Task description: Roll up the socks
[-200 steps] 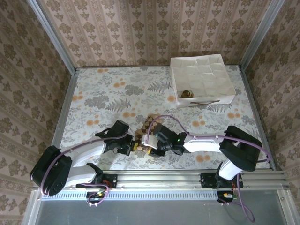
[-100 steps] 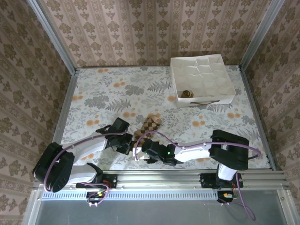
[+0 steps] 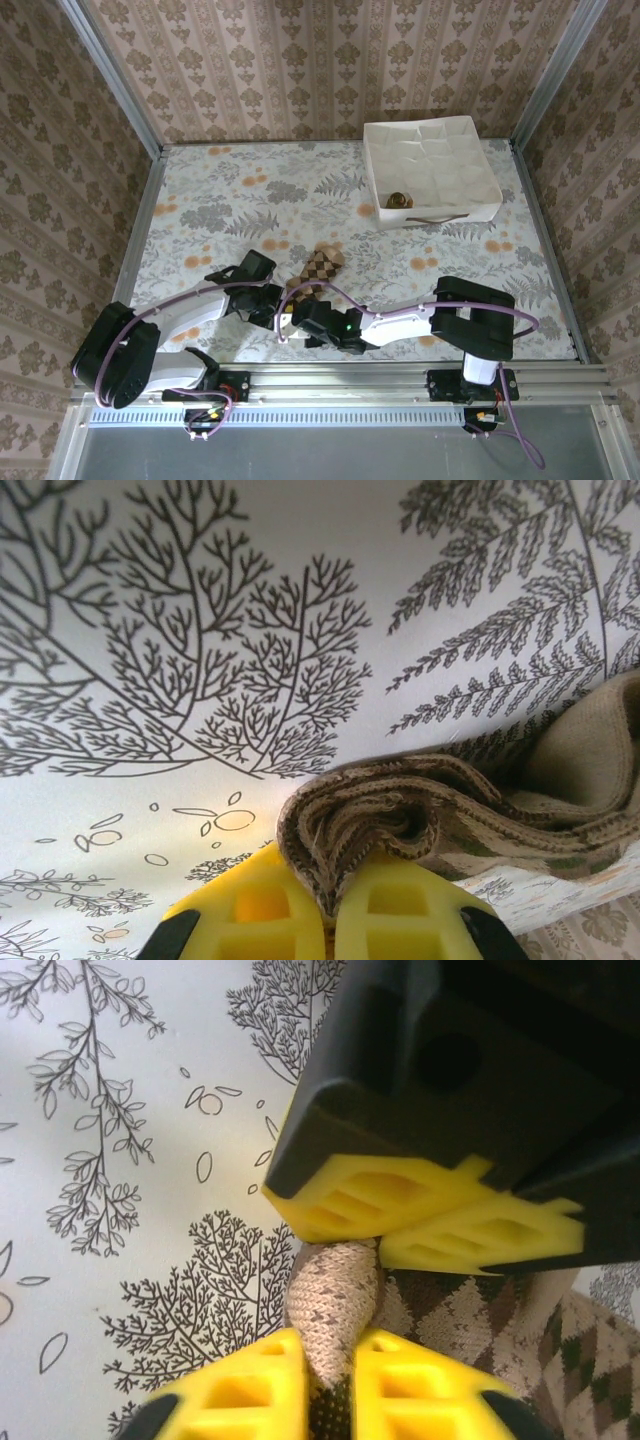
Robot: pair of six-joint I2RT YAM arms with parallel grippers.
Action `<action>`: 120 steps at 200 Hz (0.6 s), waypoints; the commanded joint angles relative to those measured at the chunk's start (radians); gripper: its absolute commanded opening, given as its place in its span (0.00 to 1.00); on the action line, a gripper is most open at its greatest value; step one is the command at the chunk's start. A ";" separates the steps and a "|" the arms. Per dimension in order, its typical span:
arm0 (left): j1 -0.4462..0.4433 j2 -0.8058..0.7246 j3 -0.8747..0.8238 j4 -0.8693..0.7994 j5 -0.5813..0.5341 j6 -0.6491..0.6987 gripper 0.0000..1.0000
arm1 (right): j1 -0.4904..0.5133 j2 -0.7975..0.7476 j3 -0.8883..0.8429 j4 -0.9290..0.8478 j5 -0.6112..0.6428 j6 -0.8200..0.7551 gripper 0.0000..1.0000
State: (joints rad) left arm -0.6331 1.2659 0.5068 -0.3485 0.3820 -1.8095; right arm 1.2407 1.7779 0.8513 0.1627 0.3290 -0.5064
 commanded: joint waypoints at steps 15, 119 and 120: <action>0.019 -0.016 -0.036 -0.129 -0.045 0.024 0.00 | -0.028 0.027 0.011 -0.071 -0.025 0.100 0.00; 0.063 -0.235 0.025 -0.216 -0.097 0.189 0.58 | -0.266 0.044 -0.057 -0.219 -0.547 0.416 0.00; 0.063 -0.237 0.024 -0.211 -0.097 0.190 0.58 | -0.268 0.043 -0.059 -0.218 -0.550 0.417 0.00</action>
State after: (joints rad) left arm -0.5724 1.0676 0.5182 -0.5133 0.3176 -1.6833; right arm 1.0454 1.7691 0.8562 0.1398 -0.0620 -0.2146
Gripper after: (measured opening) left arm 0.583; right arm 0.060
